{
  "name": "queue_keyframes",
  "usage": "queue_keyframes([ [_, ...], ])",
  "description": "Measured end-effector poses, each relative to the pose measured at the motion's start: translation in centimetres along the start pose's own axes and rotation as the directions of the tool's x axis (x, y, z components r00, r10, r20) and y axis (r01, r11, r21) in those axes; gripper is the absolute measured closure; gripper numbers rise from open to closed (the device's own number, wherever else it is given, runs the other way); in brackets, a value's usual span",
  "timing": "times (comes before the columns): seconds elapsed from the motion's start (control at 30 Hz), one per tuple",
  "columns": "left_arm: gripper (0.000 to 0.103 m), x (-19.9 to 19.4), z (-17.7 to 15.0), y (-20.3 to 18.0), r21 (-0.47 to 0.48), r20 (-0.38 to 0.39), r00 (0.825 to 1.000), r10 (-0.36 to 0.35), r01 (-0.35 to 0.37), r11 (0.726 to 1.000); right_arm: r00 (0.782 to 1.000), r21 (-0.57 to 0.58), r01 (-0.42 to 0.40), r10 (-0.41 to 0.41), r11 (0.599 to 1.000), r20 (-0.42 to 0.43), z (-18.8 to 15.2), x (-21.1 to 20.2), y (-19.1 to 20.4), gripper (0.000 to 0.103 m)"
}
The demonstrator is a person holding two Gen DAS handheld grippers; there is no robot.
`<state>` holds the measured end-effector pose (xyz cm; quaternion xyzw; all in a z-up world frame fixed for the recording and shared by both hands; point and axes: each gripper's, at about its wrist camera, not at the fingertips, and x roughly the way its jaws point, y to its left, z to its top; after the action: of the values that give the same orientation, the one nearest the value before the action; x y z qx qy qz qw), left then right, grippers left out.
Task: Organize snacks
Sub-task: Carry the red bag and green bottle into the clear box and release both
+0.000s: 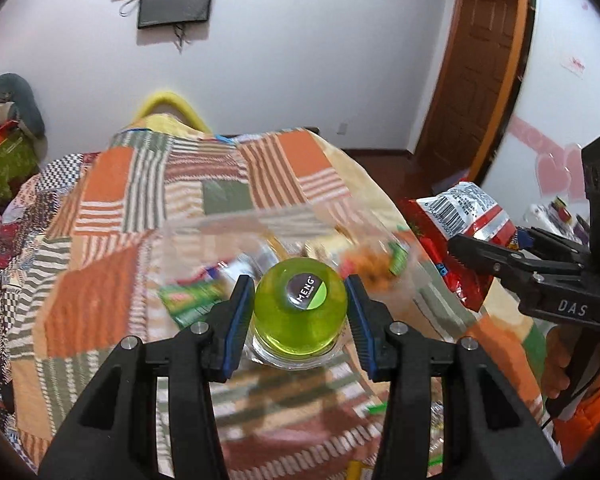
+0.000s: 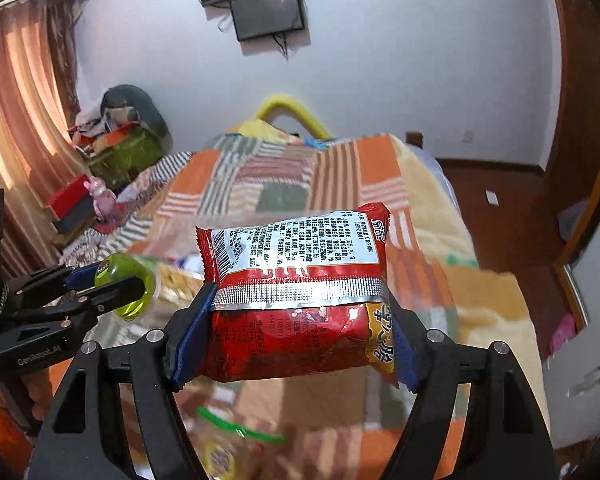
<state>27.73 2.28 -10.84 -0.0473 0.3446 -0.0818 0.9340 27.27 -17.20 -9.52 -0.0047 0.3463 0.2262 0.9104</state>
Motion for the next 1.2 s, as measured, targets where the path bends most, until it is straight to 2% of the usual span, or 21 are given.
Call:
queue_keyframes([
  [0.2,0.057,1.3,2.0,3.3,-0.018,0.006,0.998,0.058,-0.058,0.998,1.000,-0.017,-0.020,0.020,1.000,-0.003,1.8,3.0,2.2,0.030],
  [0.47,0.057,5.4,2.6,6.6,-0.028,-0.044,0.991,0.127,-0.129,0.991,0.997,-0.018,-0.012,0.011,1.000,-0.079,2.7,7.5,3.3,0.030],
  [0.8,0.057,8.9,2.8,7.4,-0.052,-0.094,0.988,0.126,-0.131,0.990,0.983,-0.044,-0.004,-0.005,0.999,-0.186,2.2,10.5,4.0,0.030],
  [1.0,0.051,7.1,2.7,6.6,-0.051,-0.057,0.990,0.126,-0.129,0.990,0.981,-0.046,-0.004,-0.005,0.999,-0.194,2.1,9.6,4.0,0.028],
  [1.2,0.049,3.8,2.5,5.6,-0.040,-0.045,0.993,0.106,-0.108,0.993,0.988,-0.062,-0.010,0.000,0.998,-0.157,2.5,6.5,3.6,0.028],
])
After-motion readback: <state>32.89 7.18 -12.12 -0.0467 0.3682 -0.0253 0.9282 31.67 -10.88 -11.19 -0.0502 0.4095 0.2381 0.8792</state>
